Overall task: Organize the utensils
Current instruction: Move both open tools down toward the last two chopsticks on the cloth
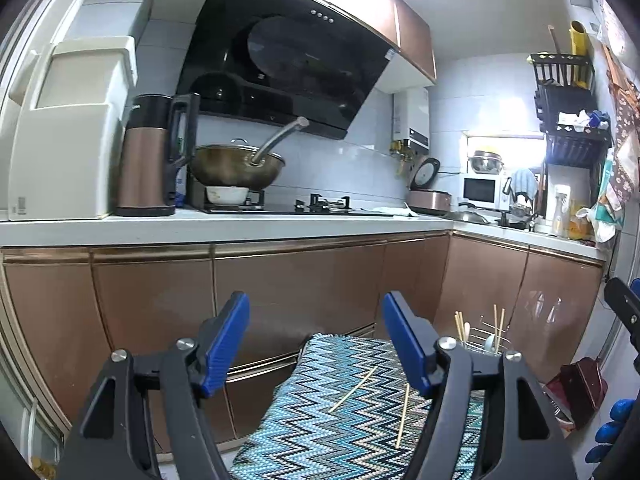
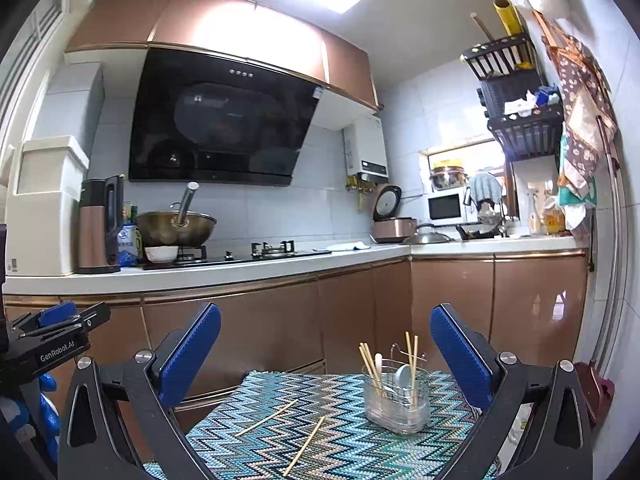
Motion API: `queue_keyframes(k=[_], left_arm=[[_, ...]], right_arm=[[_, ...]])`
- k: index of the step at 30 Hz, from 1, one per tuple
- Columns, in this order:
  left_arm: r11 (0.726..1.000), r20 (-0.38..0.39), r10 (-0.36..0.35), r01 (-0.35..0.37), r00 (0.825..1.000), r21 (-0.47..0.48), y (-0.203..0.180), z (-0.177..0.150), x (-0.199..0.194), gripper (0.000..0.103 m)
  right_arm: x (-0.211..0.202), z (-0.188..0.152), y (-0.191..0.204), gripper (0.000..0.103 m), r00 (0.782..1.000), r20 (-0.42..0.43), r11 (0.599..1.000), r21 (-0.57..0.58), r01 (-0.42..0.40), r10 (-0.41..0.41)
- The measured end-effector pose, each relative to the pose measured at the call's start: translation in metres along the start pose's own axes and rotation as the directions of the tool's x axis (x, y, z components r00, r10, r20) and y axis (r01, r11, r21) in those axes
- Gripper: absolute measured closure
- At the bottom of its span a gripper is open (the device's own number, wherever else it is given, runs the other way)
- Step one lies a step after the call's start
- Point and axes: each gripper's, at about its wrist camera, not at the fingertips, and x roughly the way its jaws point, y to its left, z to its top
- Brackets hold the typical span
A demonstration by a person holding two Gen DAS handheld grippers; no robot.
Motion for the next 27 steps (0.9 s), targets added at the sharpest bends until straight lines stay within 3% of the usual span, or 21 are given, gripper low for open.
queue_keyframes(k=[8,13,17,20,21,24,26,27], left_arm=[[1.000,0.026,0.029,-0.030,0.999,0.006,0.011,0.004,-0.009,0.035],[1.000,-0.025,0.004,-0.004,1.000,0.000,0.019,0.002,0.009,0.035],[1.000,-0.093,-0.011,0.011,0.996,0.005,0.021,-0.002,0.036,0.035],[0.999,-0.163,-0.051,0.052,0.985,0.005,0.019,-0.007,0.067,0.035],[0.997,-0.198,-0.079,0.079,0.977,-0.005,0.019,-0.009,0.081,0.035],[0.983,-0.318,-0.185,0.171,0.930,-0.070,0.018,-0.019,0.129,0.035],[0.967,-0.412,-0.255,0.228,0.875,-0.113,0.012,-0.030,0.171,0.035],[0.964,-0.438,-0.267,0.238,0.858,-0.121,0.010,-0.035,0.184,0.035]], right_arm=[[0.002,-0.001,0.011,0.000,0.997,-0.035,0.998,0.002,-0.066,0.066],[0.014,-0.006,0.011,0.000,0.992,-0.108,0.997,-0.009,-0.072,0.070],[0.041,-0.017,0.010,0.000,0.972,-0.227,0.998,-0.028,-0.063,0.055],[0.073,-0.033,0.007,0.000,0.938,-0.346,0.997,-0.048,-0.052,0.032],[0.082,-0.039,0.005,0.000,0.925,-0.378,0.997,-0.049,-0.056,0.033],[0.118,-0.061,0.003,0.000,0.878,-0.476,0.996,-0.040,-0.080,0.052],[0.138,-0.076,0.001,0.004,0.845,-0.529,0.994,-0.026,-0.109,0.078],[0.152,-0.085,0.000,0.006,0.822,-0.561,0.992,-0.017,-0.123,0.092]])
